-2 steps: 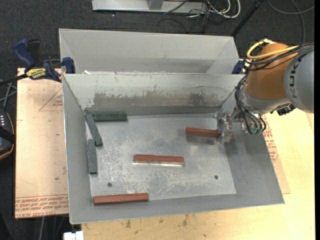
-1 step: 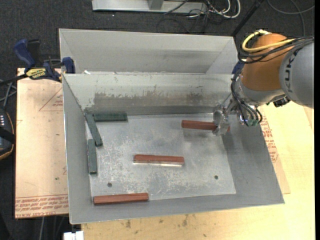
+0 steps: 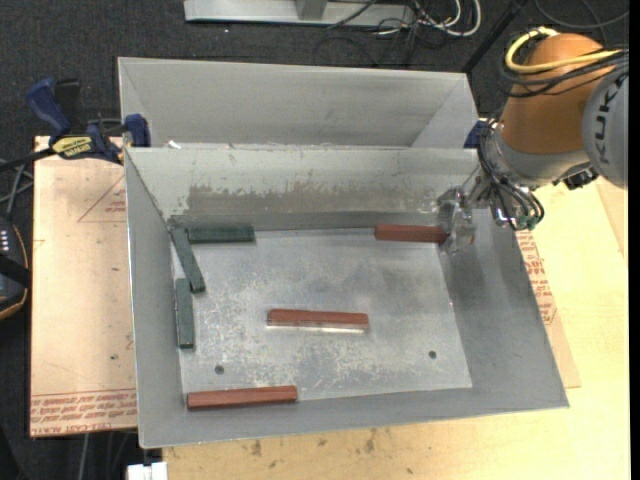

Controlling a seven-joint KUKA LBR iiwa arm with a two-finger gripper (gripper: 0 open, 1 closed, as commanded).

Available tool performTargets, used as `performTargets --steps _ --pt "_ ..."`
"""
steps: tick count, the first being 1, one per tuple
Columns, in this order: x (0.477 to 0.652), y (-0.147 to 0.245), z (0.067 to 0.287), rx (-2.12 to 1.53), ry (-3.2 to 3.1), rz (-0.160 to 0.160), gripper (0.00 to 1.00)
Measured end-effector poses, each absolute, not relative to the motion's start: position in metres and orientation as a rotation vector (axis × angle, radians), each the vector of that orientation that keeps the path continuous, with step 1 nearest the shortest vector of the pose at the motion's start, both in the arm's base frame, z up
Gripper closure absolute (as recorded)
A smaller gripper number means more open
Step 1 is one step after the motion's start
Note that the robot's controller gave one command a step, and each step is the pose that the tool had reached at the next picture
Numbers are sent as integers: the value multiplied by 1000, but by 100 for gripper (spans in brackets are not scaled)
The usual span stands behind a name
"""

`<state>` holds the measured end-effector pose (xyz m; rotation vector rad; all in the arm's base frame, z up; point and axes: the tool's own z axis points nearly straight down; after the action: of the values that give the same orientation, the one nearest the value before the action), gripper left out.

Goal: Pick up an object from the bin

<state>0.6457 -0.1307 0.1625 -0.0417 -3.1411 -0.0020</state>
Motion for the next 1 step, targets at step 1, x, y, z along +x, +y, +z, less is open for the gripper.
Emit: performTargets --steps 1 --pt "626 -128 143 -57 -3152 1 100"
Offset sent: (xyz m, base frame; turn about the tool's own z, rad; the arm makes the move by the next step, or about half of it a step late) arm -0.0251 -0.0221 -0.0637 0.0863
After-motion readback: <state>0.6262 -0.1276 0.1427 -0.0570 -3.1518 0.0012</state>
